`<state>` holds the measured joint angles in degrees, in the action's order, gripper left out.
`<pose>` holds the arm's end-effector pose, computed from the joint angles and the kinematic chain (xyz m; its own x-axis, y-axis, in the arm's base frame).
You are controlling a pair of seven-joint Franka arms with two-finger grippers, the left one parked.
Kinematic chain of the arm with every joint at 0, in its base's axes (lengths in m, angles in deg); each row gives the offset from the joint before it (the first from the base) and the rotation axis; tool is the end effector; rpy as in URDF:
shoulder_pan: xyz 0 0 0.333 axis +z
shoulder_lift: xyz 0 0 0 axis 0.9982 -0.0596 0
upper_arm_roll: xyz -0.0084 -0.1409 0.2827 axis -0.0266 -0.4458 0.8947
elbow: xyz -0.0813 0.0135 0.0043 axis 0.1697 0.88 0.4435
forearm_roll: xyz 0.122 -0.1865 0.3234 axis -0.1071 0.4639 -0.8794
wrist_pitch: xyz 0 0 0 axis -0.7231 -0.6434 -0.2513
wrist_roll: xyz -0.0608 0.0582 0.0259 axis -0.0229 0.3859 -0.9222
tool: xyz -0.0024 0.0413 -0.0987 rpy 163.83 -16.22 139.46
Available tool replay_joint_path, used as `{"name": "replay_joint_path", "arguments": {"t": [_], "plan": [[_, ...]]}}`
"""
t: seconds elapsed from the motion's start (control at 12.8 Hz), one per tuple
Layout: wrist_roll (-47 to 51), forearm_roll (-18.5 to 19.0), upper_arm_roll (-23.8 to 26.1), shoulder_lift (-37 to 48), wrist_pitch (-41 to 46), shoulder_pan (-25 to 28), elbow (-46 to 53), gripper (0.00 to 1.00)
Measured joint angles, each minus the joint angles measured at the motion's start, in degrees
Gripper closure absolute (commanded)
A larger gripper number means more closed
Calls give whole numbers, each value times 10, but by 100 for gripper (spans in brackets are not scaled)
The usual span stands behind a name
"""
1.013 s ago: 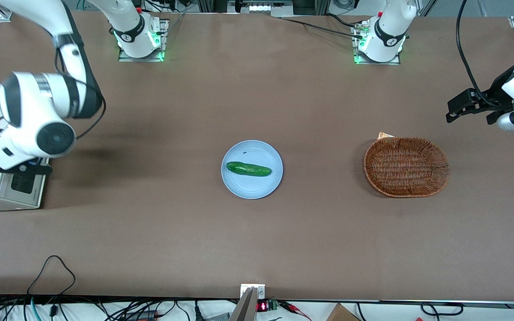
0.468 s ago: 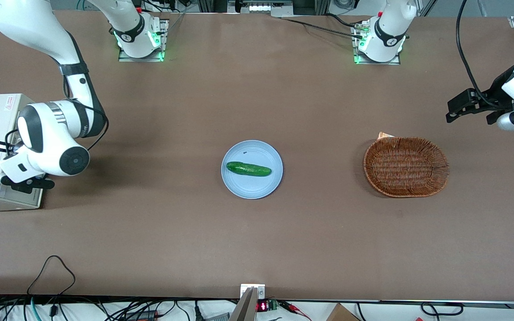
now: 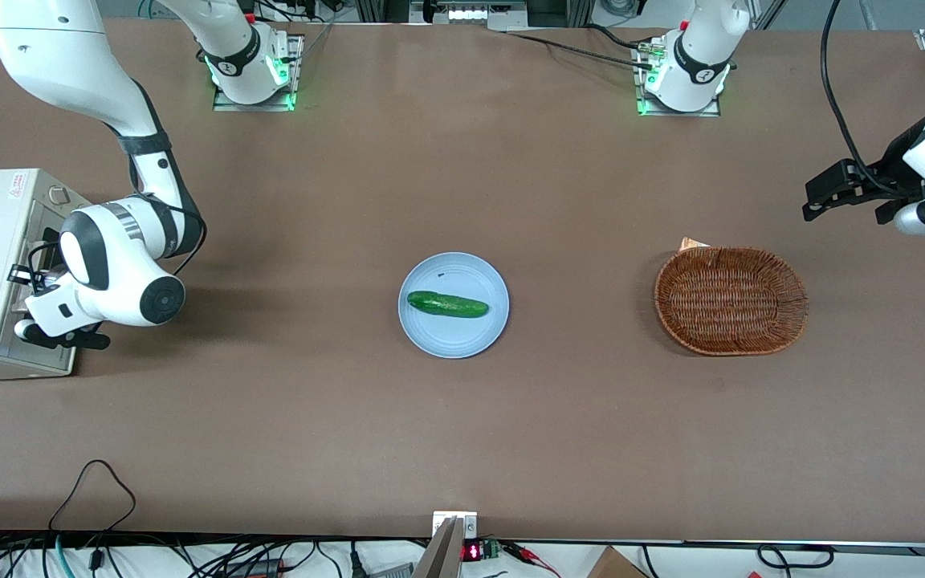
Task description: Open oven door with right arm only
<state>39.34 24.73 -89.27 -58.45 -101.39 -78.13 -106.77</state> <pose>0.6271 -0.0545 0.2762 0.9796 -0.1753 -0.0982 0.0264 -0.3726 0.9276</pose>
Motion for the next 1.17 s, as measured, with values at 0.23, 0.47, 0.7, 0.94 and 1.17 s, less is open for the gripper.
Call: {"name": "replay_joint_path", "arguments": {"t": [0.23, 0.47, 0.7, 0.94, 1.17], "plan": [[0, 11, 0, 0, 0, -3, -1, 98], [5, 12, 0, -3, -6, -9, -1, 98], [29, 13, -1, -12, -19, -16, -2, 98], [34, 14, 0, -13, -19, -16, -2, 98], [36, 7, 0, -13, -19, -15, -1, 98]]}}
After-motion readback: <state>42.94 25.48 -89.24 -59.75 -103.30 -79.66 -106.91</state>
